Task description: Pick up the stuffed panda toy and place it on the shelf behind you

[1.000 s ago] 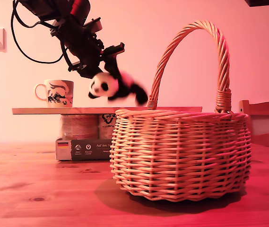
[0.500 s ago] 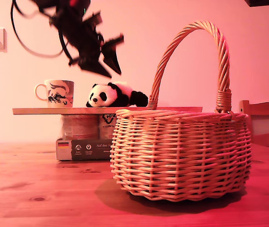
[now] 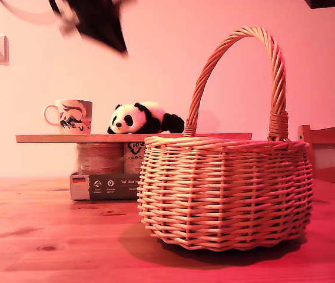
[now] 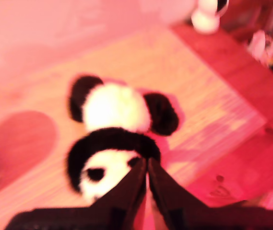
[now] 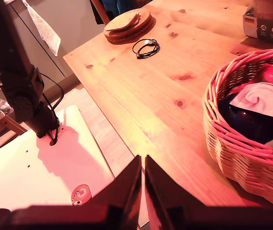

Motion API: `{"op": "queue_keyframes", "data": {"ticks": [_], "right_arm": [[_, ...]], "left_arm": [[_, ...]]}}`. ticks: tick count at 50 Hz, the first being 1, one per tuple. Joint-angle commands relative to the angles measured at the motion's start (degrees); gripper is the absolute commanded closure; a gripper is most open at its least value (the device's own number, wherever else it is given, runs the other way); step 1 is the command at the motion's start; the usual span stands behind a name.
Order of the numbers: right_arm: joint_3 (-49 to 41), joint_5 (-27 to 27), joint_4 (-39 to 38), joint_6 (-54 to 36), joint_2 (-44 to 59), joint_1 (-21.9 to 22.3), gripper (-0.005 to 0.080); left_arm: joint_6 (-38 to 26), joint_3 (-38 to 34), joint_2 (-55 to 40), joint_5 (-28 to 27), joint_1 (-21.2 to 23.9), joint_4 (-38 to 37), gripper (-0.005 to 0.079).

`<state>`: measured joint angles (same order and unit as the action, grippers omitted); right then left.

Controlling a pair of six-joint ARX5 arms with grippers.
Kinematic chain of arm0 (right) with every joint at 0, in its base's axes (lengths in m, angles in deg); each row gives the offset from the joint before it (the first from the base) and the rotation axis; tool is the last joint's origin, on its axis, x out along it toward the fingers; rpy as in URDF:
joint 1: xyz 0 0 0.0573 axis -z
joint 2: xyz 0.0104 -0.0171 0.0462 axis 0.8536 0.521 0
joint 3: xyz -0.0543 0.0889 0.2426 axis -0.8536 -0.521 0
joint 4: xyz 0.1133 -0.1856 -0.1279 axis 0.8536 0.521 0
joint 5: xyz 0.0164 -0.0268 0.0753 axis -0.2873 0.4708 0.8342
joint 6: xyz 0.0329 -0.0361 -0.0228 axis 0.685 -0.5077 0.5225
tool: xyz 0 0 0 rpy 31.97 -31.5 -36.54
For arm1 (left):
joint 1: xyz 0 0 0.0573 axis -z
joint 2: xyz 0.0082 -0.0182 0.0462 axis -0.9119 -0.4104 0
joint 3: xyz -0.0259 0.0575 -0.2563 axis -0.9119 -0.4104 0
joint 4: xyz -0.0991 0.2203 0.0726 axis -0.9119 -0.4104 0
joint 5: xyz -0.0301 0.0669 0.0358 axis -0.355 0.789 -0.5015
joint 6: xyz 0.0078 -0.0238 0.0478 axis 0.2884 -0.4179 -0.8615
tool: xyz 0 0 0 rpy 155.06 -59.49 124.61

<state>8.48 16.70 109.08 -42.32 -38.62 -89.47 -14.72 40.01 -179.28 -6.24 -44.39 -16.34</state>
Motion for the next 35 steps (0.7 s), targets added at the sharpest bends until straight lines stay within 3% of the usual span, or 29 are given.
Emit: {"op": "queue_keyframes", "data": {"ticks": [1,22,35], "right_arm": [[0.59,-0.07,-0.20,-0.17,0.20,-0.24,0.0765],[0.59,-0.04,-0.22,-0.20,0.20,-0.24,0.0765],[0.59,-0.04,-0.15,-1.25,0.20,-0.24,0.0765]], "left_arm": [[-0.24,0.24,2.12,0.48,0.26,-1.51,0.0764],[-0.24,0.24,14.14,3.23,0.26,-14.36,0.0763],[-0.11,-0.33,19.37,7.58,0.26,-16.96,0.0764]]}}
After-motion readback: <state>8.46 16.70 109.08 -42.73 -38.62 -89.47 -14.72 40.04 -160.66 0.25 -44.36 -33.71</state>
